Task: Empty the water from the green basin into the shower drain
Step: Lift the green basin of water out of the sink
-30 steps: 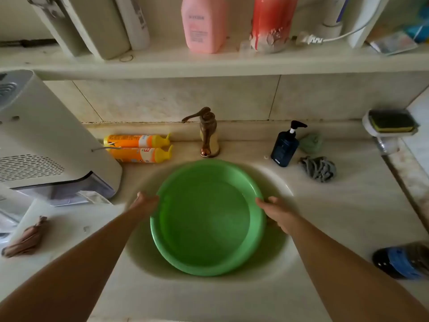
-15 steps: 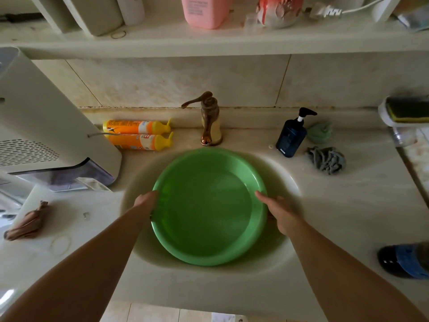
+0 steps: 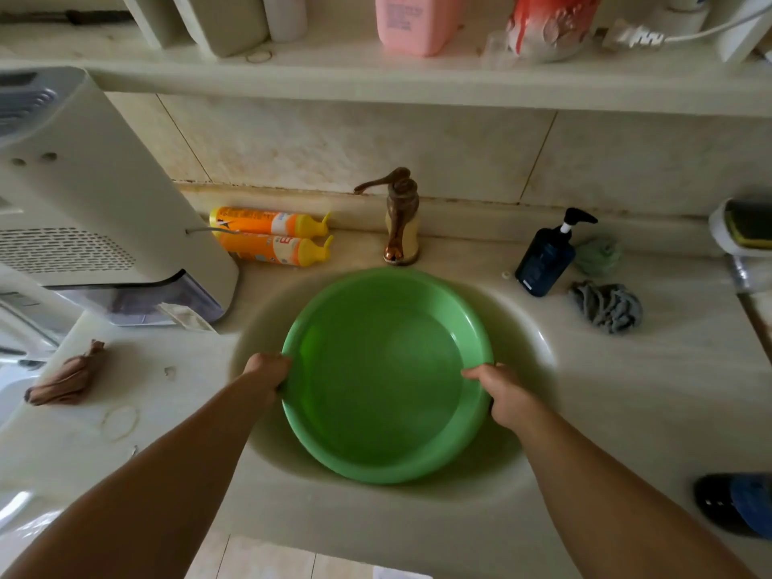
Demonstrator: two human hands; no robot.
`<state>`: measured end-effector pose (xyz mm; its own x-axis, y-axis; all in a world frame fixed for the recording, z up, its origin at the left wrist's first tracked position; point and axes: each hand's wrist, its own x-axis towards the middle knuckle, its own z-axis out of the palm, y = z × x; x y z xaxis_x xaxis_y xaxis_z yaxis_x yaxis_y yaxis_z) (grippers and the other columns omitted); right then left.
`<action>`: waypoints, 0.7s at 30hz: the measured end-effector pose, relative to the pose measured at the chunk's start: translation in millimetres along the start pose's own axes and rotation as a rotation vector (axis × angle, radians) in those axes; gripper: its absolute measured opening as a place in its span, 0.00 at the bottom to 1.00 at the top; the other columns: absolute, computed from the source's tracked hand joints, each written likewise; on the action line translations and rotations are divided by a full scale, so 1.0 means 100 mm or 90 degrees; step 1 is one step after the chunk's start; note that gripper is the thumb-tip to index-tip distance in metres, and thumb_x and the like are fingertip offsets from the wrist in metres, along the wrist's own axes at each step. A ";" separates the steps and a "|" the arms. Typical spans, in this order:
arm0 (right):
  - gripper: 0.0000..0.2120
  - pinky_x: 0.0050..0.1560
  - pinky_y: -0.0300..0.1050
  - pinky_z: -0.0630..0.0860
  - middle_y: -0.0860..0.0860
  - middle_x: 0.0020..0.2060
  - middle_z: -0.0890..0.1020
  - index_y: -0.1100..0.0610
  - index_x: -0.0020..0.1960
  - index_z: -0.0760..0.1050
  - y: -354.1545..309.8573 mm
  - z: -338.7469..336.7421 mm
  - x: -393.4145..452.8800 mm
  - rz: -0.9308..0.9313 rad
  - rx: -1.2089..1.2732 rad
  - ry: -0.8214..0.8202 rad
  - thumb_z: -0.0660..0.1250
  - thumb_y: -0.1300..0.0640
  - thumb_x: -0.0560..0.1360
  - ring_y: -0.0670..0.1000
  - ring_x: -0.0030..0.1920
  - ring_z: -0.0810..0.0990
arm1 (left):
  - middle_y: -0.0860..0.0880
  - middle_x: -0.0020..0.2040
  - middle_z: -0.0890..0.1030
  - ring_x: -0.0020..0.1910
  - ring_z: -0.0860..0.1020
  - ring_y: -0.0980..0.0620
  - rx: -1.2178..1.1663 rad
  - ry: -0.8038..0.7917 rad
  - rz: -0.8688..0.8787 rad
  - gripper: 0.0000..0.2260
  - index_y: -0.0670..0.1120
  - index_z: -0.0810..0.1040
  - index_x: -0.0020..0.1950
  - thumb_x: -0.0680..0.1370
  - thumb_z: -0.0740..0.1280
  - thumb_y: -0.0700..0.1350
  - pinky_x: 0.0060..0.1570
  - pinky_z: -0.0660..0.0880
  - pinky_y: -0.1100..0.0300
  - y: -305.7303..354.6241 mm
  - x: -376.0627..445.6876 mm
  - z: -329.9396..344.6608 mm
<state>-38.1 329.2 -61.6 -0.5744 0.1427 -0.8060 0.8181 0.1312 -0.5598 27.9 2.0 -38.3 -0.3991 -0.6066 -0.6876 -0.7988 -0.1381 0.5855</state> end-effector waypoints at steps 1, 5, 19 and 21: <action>0.25 0.58 0.55 0.76 0.63 0.62 0.78 0.64 0.66 0.70 -0.01 0.00 0.01 -0.007 -0.014 0.002 0.72 0.66 0.70 0.62 0.57 0.78 | 0.35 0.47 0.80 0.45 0.80 0.39 0.004 -0.007 -0.001 0.12 0.31 0.77 0.58 0.76 0.66 0.34 0.48 0.79 0.45 -0.01 0.00 -0.01; 0.35 0.66 0.55 0.70 0.62 0.70 0.71 0.62 0.74 0.62 -0.04 0.01 -0.02 -0.031 -0.026 0.004 0.71 0.67 0.69 0.62 0.66 0.73 | 0.31 0.56 0.79 0.52 0.80 0.35 -0.036 -0.037 -0.031 0.13 0.30 0.75 0.60 0.75 0.63 0.30 0.54 0.77 0.38 -0.08 -0.05 -0.06; 0.32 0.61 0.57 0.74 0.62 0.63 0.76 0.65 0.69 0.65 -0.31 0.19 -0.63 -0.127 -0.078 -0.022 0.69 0.71 0.66 0.62 0.60 0.76 | 0.39 0.42 0.79 0.38 0.78 0.42 -0.183 -0.053 0.013 0.11 0.31 0.73 0.61 0.80 0.62 0.32 0.43 0.77 0.46 -0.20 -0.40 -0.61; 0.35 0.61 0.58 0.74 0.63 0.63 0.76 0.66 0.71 0.64 -0.35 0.24 -0.72 -0.143 -0.083 -0.031 0.69 0.72 0.65 0.63 0.61 0.76 | 0.39 0.43 0.79 0.39 0.78 0.43 -0.192 -0.054 0.031 0.10 0.32 0.74 0.60 0.80 0.61 0.34 0.41 0.76 0.49 -0.23 -0.47 -0.74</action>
<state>-24.8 291.1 11.2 -0.7369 0.0489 -0.6743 0.6581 0.2804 -0.6988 98.9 -24.2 12.5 -0.4790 -0.5529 -0.6818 -0.6139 -0.3442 0.7104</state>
